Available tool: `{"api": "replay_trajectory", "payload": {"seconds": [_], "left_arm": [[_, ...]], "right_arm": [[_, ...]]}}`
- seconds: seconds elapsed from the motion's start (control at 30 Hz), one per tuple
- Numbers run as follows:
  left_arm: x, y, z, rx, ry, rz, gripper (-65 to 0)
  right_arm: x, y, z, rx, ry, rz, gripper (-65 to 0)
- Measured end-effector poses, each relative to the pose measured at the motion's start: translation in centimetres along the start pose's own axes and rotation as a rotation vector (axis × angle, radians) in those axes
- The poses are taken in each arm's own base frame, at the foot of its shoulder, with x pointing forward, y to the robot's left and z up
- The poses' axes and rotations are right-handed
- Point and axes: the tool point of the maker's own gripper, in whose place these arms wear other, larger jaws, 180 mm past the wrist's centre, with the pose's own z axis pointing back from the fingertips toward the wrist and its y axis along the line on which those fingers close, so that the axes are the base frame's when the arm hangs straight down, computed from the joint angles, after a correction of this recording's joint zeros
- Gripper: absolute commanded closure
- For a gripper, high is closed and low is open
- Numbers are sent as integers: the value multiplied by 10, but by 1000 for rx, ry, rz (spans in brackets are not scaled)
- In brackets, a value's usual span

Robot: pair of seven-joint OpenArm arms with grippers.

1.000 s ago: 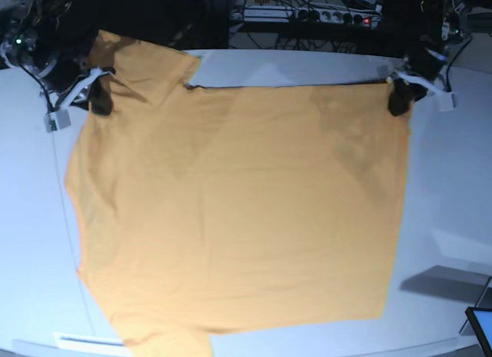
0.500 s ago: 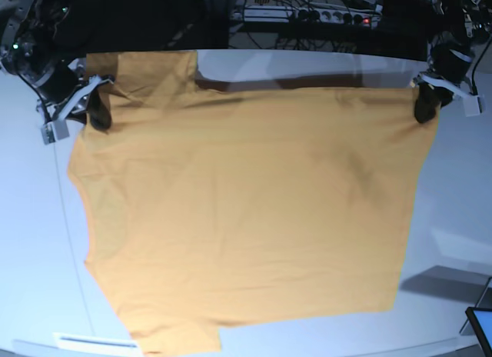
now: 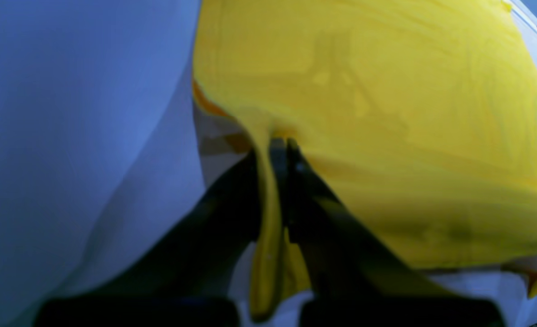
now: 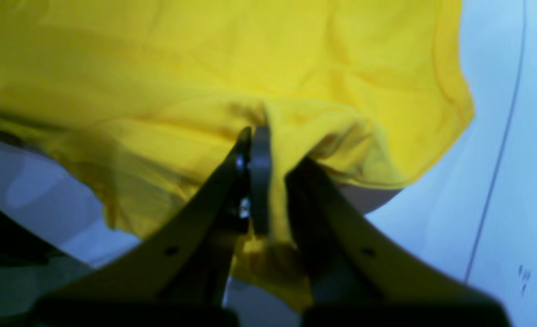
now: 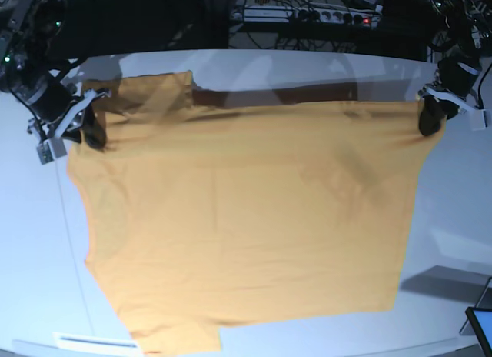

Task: Fold the T-shirt properly
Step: 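Grasp the shoulder with the left gripper and lift both shoulders up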

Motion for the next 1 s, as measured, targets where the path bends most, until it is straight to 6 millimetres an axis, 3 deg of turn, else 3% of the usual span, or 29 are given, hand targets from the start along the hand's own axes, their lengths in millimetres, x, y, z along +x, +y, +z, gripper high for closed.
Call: {"api": "replay_trajectory", "payload": {"seconds": [0.4,0.6,0.9,1.0], "left_arm": [[17,2,-8,27,-45,36,0],[38,-2,-15,21,-102,47,0],[60,-5,-23,14,-157,52,0],[59,9,-28,62,-159,129,0]], "right_arm": [[35,-6,-9,-6,-32,48,-3],[50,-9,-12,-7,-55,64,-3],[68,15,-39,78,-55,74,-3],[81,16,-47,95,-83,67,-3]]}}
